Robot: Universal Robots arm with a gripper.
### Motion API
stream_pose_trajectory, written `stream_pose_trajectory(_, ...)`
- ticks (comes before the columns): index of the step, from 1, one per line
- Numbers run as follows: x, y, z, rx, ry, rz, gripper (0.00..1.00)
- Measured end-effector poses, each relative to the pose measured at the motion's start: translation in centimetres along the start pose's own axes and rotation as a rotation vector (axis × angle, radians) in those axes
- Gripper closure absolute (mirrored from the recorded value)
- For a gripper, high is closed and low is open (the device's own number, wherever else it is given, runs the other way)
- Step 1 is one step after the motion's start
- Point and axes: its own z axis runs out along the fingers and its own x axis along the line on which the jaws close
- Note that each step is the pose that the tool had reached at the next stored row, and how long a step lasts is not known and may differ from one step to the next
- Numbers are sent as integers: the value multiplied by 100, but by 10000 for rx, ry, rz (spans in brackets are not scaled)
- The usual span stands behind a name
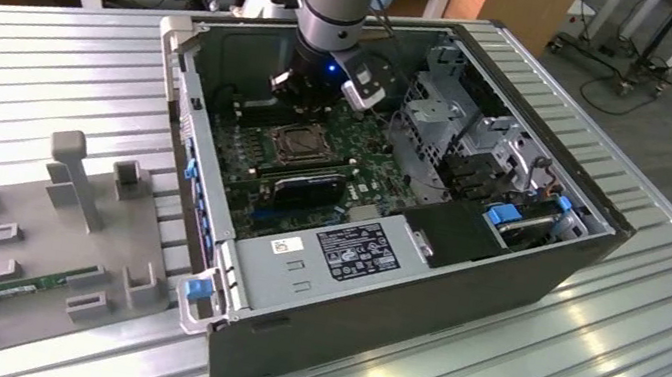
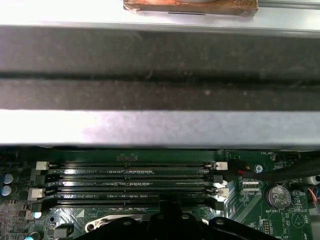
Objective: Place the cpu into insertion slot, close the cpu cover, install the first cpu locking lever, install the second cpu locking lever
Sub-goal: 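Install the first cpu locking lever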
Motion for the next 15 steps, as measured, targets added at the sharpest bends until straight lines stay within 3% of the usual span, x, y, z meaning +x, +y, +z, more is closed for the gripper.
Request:
stream_pose_trajectory(4,2,1,14,32,1,-14,89)
stream_pose_trajectory(15,4,25,12,39,4,-27,89)
